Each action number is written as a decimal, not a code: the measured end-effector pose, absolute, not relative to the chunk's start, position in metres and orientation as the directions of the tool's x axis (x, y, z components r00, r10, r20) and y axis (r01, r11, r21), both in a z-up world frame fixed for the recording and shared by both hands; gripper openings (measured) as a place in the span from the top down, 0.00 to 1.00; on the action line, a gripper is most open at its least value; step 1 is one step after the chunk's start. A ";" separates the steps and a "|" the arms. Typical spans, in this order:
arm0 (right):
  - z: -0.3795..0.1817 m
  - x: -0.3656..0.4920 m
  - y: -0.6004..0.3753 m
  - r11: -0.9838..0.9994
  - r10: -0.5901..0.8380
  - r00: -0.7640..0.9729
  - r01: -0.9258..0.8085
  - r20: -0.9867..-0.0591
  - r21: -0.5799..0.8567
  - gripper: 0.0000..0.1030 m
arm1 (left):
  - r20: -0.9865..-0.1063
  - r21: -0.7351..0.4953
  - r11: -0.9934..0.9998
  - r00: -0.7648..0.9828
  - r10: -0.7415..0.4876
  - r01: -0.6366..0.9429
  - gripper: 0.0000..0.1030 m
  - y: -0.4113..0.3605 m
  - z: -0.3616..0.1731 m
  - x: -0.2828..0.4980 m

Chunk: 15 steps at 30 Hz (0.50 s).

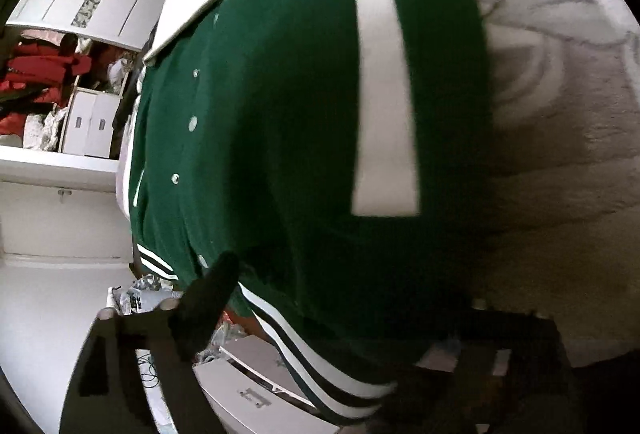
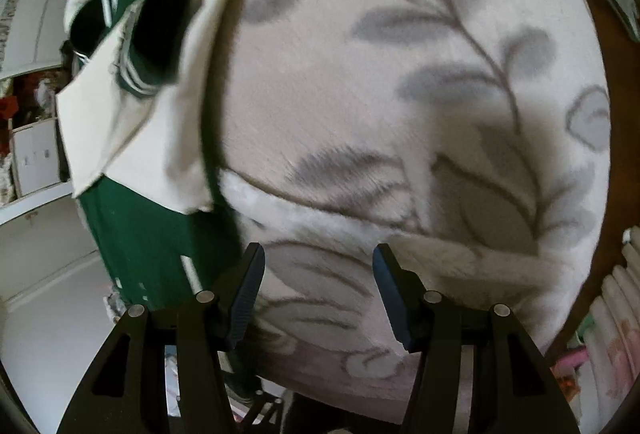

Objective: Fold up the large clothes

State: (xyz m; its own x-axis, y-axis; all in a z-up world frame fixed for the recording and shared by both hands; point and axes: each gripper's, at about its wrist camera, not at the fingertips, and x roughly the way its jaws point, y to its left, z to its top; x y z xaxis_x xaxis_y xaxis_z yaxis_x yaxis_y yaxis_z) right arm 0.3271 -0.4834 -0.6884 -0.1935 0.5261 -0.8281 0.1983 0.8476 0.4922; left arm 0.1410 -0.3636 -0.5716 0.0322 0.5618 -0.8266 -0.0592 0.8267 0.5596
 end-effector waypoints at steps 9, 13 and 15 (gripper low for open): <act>-0.693 0.361 -0.486 0.739 0.667 -0.103 0.226 -0.738 0.635 0.40 | -0.893 0.438 0.893 0.063 0.445 -0.100 0.13 -0.345 -0.567 0.138; -0.708 0.401 -0.492 0.624 0.772 -0.027 0.225 -0.635 0.748 0.33 | -0.916 0.382 0.914 0.075 0.394 -0.134 0.48 -0.346 -0.551 0.136; -0.718 0.422 -0.489 0.586 0.800 -0.003 0.220 -0.600 0.780 0.29 | -0.926 0.357 0.919 0.069 0.372 -0.166 0.58 -0.342 -0.543 0.136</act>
State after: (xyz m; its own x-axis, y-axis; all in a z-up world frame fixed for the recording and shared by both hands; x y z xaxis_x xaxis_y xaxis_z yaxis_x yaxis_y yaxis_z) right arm 0.4218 -0.4895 -0.7184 -0.0034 0.8000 -0.6000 0.2195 0.5860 0.7800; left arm 0.1361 -0.3417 -0.5428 0.0690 0.3722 -0.9256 -0.1658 0.9192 0.3572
